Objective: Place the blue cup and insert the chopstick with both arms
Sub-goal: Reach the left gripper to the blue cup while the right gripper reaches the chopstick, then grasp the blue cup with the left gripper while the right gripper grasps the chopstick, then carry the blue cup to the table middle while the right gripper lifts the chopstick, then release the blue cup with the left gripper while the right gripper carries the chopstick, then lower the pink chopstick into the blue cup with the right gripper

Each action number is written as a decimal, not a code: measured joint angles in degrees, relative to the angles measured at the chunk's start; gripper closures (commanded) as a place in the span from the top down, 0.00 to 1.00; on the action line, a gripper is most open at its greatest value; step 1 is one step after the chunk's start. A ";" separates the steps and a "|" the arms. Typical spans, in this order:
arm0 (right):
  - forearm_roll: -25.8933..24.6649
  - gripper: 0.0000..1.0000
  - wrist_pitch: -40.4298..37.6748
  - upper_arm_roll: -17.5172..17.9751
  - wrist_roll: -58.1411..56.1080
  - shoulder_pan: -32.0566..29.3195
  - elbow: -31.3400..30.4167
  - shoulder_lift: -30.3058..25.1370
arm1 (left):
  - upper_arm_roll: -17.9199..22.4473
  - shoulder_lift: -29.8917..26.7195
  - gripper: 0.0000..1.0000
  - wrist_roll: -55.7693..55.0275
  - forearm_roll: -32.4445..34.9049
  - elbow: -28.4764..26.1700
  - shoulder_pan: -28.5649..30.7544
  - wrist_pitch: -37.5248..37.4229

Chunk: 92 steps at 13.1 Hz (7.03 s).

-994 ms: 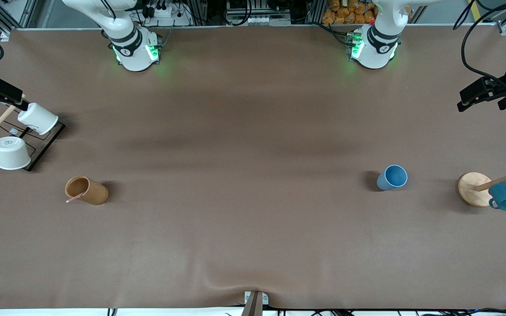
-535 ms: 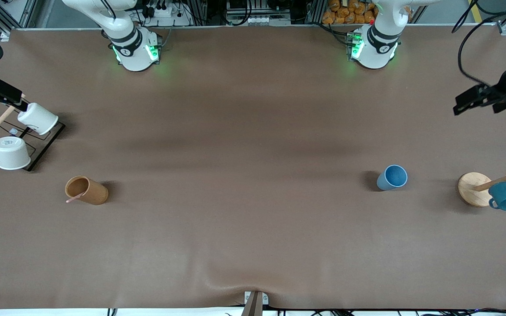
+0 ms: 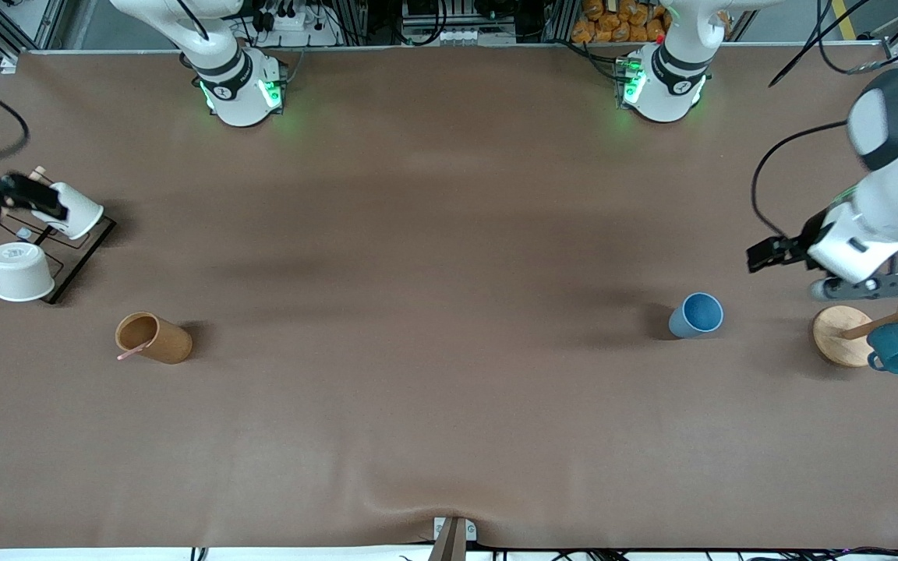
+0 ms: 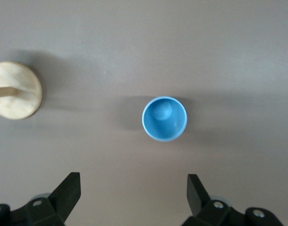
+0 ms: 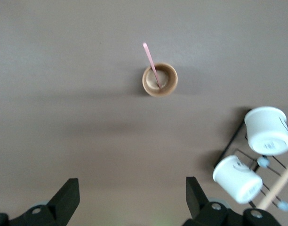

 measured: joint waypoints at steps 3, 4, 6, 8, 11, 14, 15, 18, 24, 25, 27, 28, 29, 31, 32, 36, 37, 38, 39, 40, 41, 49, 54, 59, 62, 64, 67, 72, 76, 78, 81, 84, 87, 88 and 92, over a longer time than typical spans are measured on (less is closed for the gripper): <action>-0.11 1.00 5.29 0.34 -0.75 2.18 1.21 6.65 | 0.02 0.58 1.00 0.00 0.31 -5.98 0.28 7.36; -0.15 1.00 6.13 0.34 -1.54 2.66 2.25 8.82 | 0.03 1.19 1.00 0.00 0.33 -6.77 0.39 8.89; -0.39 1.00 7.46 0.26 -3.19 2.78 4.06 12.67 | 0.02 3.39 0.95 0.07 0.36 -7.40 0.48 11.98; -2.64 1.00 9.17 0.19 -3.99 2.78 4.73 15.52 | 0.01 6.20 0.84 0.33 0.37 -7.50 0.48 15.40; -6.05 1.00 13.35 0.19 -4.26 2.78 4.93 19.41 | -0.01 10.18 0.75 0.37 0.37 -7.52 0.49 20.44; -6.85 1.00 17.76 0.19 -4.34 2.78 5.08 23.00 | -0.01 12.49 0.58 0.39 0.37 -7.58 0.49 21.91; -6.89 1.00 18.95 0.19 -4.35 2.78 5.29 24.07 | -0.01 12.71 0.53 0.39 0.37 -7.66 0.49 21.92; -6.98 1.00 19.78 0.18 -4.38 2.78 6.27 26.52 | -0.02 13.16 0.01 0.39 0.37 -8.05 0.49 22.24; -7.02 0.54 19.77 -0.18 -4.43 2.56 6.97 27.99 | -0.52 14.16 0.00 0.39 0.36 -7.31 -0.32 23.43; -7.01 0.53 19.75 -0.20 -4.43 2.55 7.01 28.00 | -0.59 14.15 0.00 0.39 0.36 -6.76 -0.67 23.37; -7.01 0.42 19.65 -0.21 -4.43 2.54 7.21 28.00 | -2.03 14.14 0.00 0.39 0.36 -5.40 -0.91 22.05; -7.01 0.35 19.60 -0.23 -4.43 2.52 7.34 28.00 | -3.78 14.14 0.00 0.12 0.36 -4.43 -0.92 20.24; -7.01 0.31 19.53 -0.29 -4.43 2.44 7.49 28.00 | -5.88 14.14 0.00 -1.10 0.36 -3.14 -1.08 18.12; -7.01 0.31 19.43 -0.34 -4.43 2.09 7.66 28.00 | -9.83 14.13 0.00 -7.14 0.36 -0.09 -2.37 14.35; -7.01 0.31 19.42 -0.35 -4.44 1.92 7.67 28.01 | -10.90 14.14 0.00 -10.57 0.36 1.28 -3.97 13.14; -7.00 0.19 19.37 -0.35 -4.44 1.77 7.70 28.06 | -11.67 15.14 0.00 -20.10 0.36 5.47 -14.88 11.29; -6.99 0.02 19.37 -0.35 -4.44 1.77 7.72 28.06 | -11.71 15.87 0.00 -22.77 0.36 6.22 -17.39 11.04; -6.99 0.00 19.35 -0.35 -4.44 1.75 7.73 28.06 | -11.70 16.98 0.00 -25.33 0.36 7.09 -20.12 10.97; -6.99 0.00 19.34 -0.38 -4.44 1.68 7.75 28.06 | -11.63 18.51 0.00 -28.20 0.36 8.16 -22.97 10.97; -6.99 0.00 19.34 -0.40 -4.44 1.60 7.79 28.06 | -11.56 20.26 0.00 -31.55 0.37 9.49 -25.59 10.97; -6.99 0.00 19.34 -0.40 -4.44 1.56 7.80 28.06 | -11.51 22.23 0.00 -35.16 0.37 11.09 -28.12 10.97; -6.96 0.00 14.02 -0.30 -5.61 1.59 9.93 24.51 | -9.81 32.09 1.00 -49.01 2.78 19.69 -40.02 10.95; -6.91 0.00 12.14 0.27 -11.17 2.14 10.33 14.01 | -7.94 29.47 1.00 -50.57 5.17 23.07 -38.76 8.83; -0.88 0.00 8.24 1.29 -12.07 8.86 10.35 6.16 | -7.19 12.11 1.00 -43.14 5.36 24.64 -24.30 -3.08; 3.12 0.00 8.53 2.19 -12.91 12.79 10.33 4.91 | -7.28 5.28 1.00 -36.37 5.36 24.26 -16.49 -8.97; 3.77 0.00 8.60 3.95 -12.89 16.85 10.34 3.56 | -7.31 3.21 1.00 -32.65 5.36 24.07 -12.81 -11.33; 3.79 0.00 10.68 5.18 -11.29 25.11 10.10 2.79 | -7.34 0.75 1.00 -28.95 5.22 24.07 -8.92 -16.49; 1.41 0.00 17.67 5.22 -1.19 35.29 6.19 3.98 | -3.36 -1.82 1.00 -10.34 -1.50 24.03 0.07 -21.53; 0.96 0.00 24.49 5.22 10.13 40.92 3.18 8.38 | 0.15 -2.40 1.00 -4.25 -1.76 24.01 -1.54 -26.25; 0.98 0.00 25.17 5.21 13.10 41.88 3.11 10.64 | 0.27 -2.93 1.00 -3.34 -1.76 24.00 -1.65 -28.32; 0.98 0.00 25.26 5.21 16.28 43.20 3.06 13.11 | 0.29 -3.17 1.00 -3.04 -1.76 23.98 -1.64 -29.32; 0.98 0.00 26.43 5.16 17.26 43.68 2.52 14.07 | -0.10 -3.77 1.00 -2.99 -1.76 23.98 -1.58 -29.33; 0.98 0.00 27.54 5.02 17.40 43.68 1.36 15.22 | -0.27 -4.57 1.00 -2.99 -1.76 23.95 -1.58 -29.32; 0.98 0.00 27.64 4.96 17.49 43.68 1.07 15.83 | -0.28 -4.58 1.00 -2.99 -1.76 23.93 -1.58 -29.32; 0.98 0.00 30.08 4.90 19.62 43.70 -0.13 18.69 | -0.35 -4.57 1.00 -2.99 -1.76 23.71 -1.58 -28.91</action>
